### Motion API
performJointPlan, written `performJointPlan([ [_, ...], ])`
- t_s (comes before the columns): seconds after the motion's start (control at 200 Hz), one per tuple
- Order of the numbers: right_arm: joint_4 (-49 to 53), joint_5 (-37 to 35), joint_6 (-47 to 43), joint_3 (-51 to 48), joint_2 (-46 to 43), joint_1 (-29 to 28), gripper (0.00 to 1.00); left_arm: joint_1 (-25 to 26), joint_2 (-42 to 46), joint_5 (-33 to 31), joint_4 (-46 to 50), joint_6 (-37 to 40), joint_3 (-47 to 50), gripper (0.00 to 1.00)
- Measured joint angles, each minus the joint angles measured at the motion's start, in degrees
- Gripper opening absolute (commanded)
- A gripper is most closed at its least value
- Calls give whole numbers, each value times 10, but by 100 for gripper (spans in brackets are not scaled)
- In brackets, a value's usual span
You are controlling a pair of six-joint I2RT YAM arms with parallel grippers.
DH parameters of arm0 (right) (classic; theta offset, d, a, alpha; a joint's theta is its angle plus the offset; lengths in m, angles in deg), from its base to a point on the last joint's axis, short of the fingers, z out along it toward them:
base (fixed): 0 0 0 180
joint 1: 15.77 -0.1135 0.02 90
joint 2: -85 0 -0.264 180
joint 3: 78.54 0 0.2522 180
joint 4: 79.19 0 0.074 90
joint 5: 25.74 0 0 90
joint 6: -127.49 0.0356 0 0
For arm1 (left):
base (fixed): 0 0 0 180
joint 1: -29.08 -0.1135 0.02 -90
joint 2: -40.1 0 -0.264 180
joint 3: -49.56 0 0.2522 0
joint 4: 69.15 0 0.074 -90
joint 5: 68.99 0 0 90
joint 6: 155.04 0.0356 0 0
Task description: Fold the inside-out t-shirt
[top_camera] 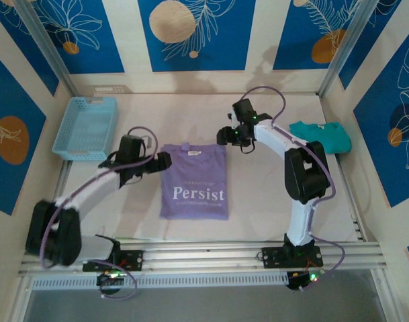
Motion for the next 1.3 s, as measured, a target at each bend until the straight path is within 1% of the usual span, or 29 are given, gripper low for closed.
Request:
performJointPlan([
  [0.1, 10, 10, 3, 18, 39, 2, 70, -19, -106, 13, -3, 22, -65, 85],
  [0.2, 17, 27, 4, 37, 76, 2, 69, -27, -186, 33, 2, 42, -118, 83],
  [0.33, 26, 52, 5, 54, 105, 0, 66, -29, -263, 66, 11, 60, -185, 78],
  [0.435, 37, 66, 8, 75, 119, -2, 62, -29, -301, 97, 11, 66, -214, 73],
  [0.545, 38, 85, 16, 90, 133, -8, 56, -31, -316, 121, 13, 66, -228, 65],
  [0.655, 40, 95, 20, 99, 141, -11, 48, -35, -327, 138, 13, 68, -235, 54],
  [0.835, 39, 106, 24, 107, 152, -15, 22, -38, -348, 156, 12, 73, -245, 26],
  [0.895, 37, 108, 28, 107, 153, -14, 15, -40, -354, 162, 15, 77, -251, 15],
  [1.01, 21, 113, 26, 107, 153, -11, 3, -42, -364, 168, 21, 80, -262, 2],
  [1.045, 14, 115, 26, 106, 152, -10, 2, -42, -365, 169, 24, 82, -266, 0],
  [1.11, -2, 119, 21, 101, 146, -7, 0, -42, -366, 173, 24, 79, -270, 0],
  [1.3, -38, 135, 18, 95, 99, 17, 0, -51, -364, 191, 3, 52, -298, 0],
])
